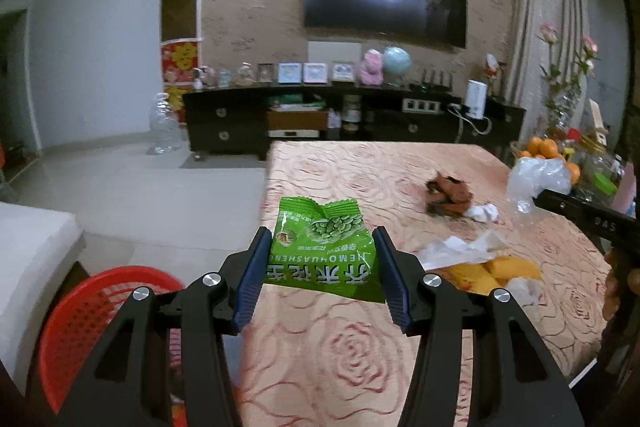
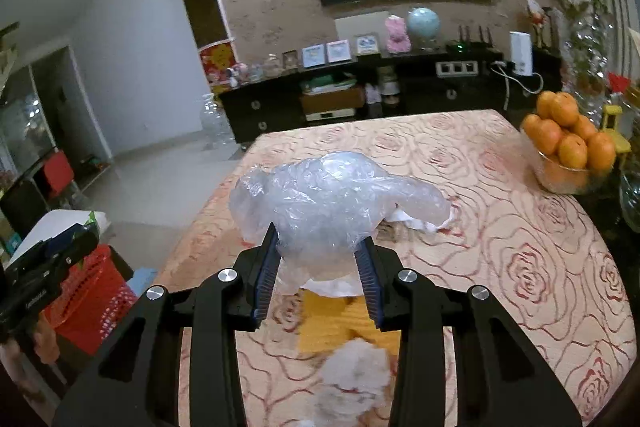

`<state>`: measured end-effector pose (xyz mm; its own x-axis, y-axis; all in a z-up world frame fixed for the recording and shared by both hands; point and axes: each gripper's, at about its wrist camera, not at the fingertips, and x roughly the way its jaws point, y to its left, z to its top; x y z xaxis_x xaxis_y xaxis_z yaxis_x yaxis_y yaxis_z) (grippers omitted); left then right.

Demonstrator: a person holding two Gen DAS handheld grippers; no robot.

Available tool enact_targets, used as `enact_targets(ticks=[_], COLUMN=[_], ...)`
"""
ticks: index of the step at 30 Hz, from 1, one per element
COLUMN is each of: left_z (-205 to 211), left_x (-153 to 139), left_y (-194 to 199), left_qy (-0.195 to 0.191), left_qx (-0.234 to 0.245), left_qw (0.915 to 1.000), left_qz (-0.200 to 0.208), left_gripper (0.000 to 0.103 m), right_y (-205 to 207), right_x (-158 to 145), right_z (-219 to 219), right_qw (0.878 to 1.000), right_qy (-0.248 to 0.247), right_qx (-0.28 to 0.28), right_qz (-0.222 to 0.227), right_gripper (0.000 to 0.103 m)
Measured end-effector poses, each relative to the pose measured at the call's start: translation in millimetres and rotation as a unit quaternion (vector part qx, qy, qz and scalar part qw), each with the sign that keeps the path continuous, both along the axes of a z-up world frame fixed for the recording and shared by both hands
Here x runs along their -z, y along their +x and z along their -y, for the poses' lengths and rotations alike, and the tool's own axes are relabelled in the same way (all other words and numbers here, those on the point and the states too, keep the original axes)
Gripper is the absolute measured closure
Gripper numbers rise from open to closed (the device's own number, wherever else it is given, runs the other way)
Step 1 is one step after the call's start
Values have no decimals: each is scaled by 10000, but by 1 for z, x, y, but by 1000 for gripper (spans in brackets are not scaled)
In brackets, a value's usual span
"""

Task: Collect trash
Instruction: 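Carry the snack bag and plastic wrap over the red wastebasket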

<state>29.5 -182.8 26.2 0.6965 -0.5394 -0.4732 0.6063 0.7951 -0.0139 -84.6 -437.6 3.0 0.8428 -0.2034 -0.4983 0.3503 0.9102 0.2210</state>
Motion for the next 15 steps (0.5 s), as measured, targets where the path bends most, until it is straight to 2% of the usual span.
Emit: enact_targets(ticks=[8,15], left_z=[-65,-111], left_x=[-12,-10], left_y=[8,12], left_qy=[-193,-133], left_qx=[-544,-1145], left_qw=[9983,9932], left_qz=[45,133], left_gripper=[53,53], right_y=[20,40], right_x=[-7,-17], right_z=[-42,-82], right_qw=[9988,9948], right_qy=[-43,-250], right_qx=[-495,-990], right_qz=[36,36], right_gripper=[67,66])
